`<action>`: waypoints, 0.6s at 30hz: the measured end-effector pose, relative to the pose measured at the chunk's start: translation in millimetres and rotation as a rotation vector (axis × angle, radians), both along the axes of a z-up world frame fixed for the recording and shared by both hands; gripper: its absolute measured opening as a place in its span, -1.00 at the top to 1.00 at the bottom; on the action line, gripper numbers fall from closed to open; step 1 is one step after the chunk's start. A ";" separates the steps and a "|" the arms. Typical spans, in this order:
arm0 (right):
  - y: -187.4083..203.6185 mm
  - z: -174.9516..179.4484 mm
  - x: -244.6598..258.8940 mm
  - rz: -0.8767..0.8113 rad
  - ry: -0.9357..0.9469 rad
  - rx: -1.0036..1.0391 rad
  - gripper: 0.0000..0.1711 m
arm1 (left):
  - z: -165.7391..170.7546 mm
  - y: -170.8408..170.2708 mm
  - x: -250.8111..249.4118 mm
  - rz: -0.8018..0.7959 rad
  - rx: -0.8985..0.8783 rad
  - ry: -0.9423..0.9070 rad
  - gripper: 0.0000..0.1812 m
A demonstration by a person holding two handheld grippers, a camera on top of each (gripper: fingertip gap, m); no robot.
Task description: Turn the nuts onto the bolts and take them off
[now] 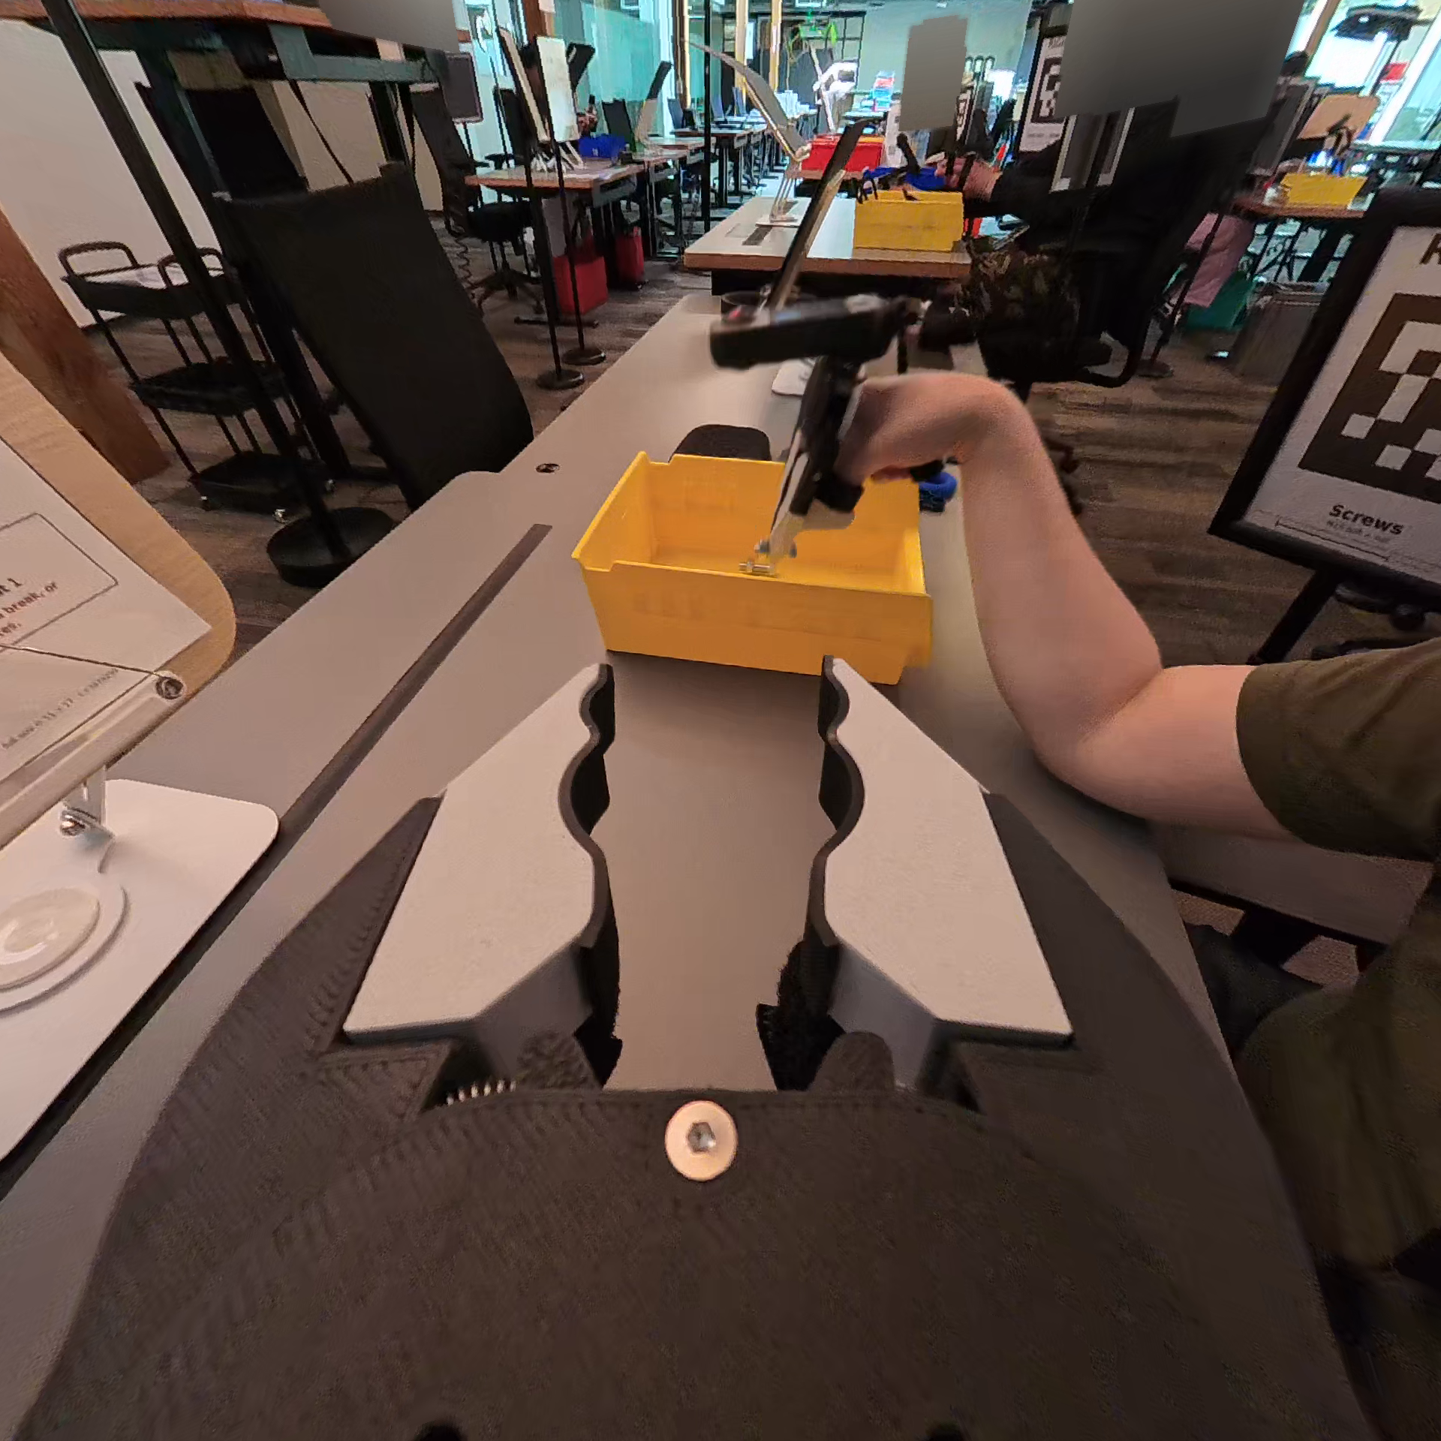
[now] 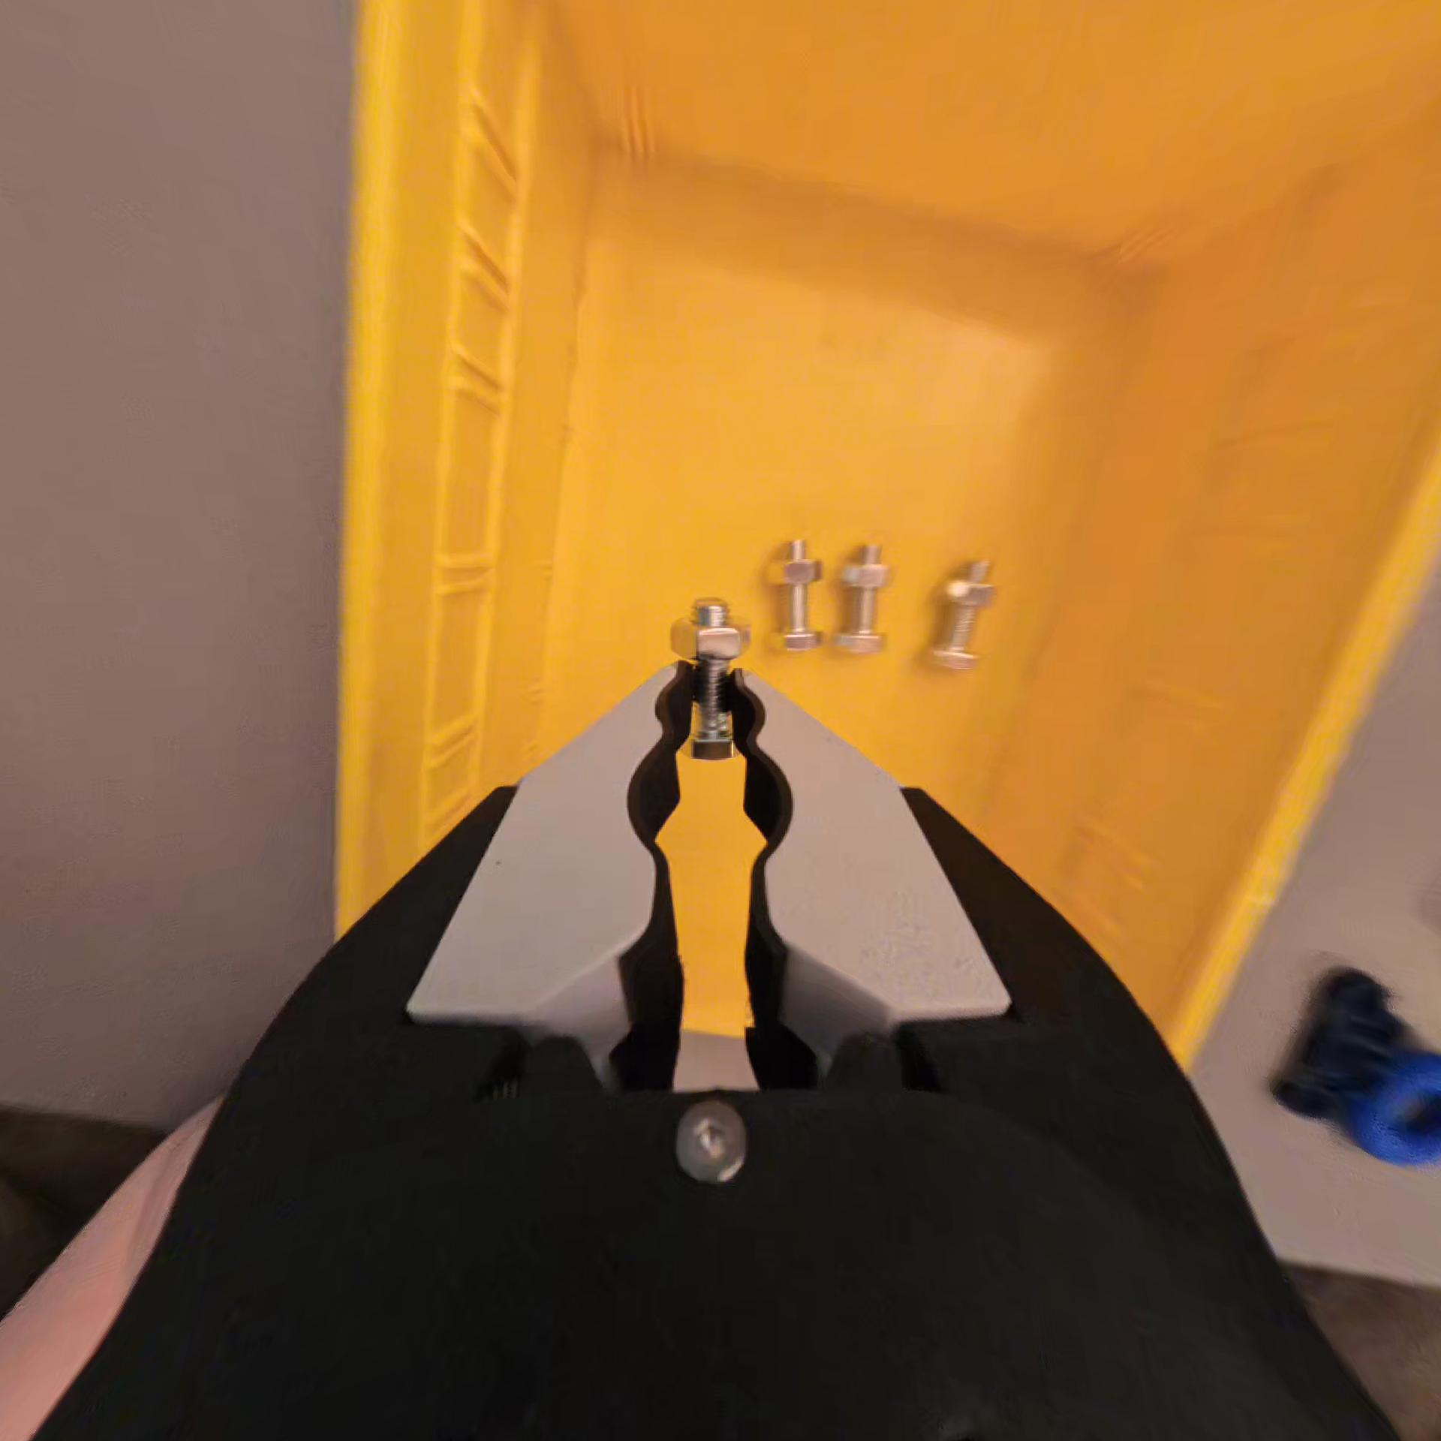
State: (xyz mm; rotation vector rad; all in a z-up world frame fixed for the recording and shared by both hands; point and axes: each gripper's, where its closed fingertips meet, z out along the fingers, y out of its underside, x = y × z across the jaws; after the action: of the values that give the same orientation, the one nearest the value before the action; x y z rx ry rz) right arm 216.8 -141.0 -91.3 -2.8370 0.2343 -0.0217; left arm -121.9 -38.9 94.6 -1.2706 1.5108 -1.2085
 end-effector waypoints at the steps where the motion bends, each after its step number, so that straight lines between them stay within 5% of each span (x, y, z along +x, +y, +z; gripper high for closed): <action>1: -0.7 -15.1 -2.3 0.008 0.078 -0.030 0.91 | -0.6 -0.9 0.3 -0.003 -0.004 0.003 0.44; 11: 12.2 -68.2 3.2 0.069 0.142 -0.135 0.89 | -10.0 4.2 -3.4 0.005 -0.015 0.061 0.42; 15: 15.1 -56.4 4.9 0.084 0.130 -0.061 0.77 | -10.1 16.2 -7.1 0.041 -0.046 0.061 0.32; 18: 8.5 -13.6 16.1 0.037 0.049 0.087 0.79 | -3.1 28.5 -15.8 0.091 -0.058 0.037 0.32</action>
State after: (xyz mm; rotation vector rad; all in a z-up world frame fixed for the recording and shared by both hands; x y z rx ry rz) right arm 232.9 -132.5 -104.9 -2.7568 0.1885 0.0638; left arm -137.7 -10.4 91.5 -1.3923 1.4377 -1.1833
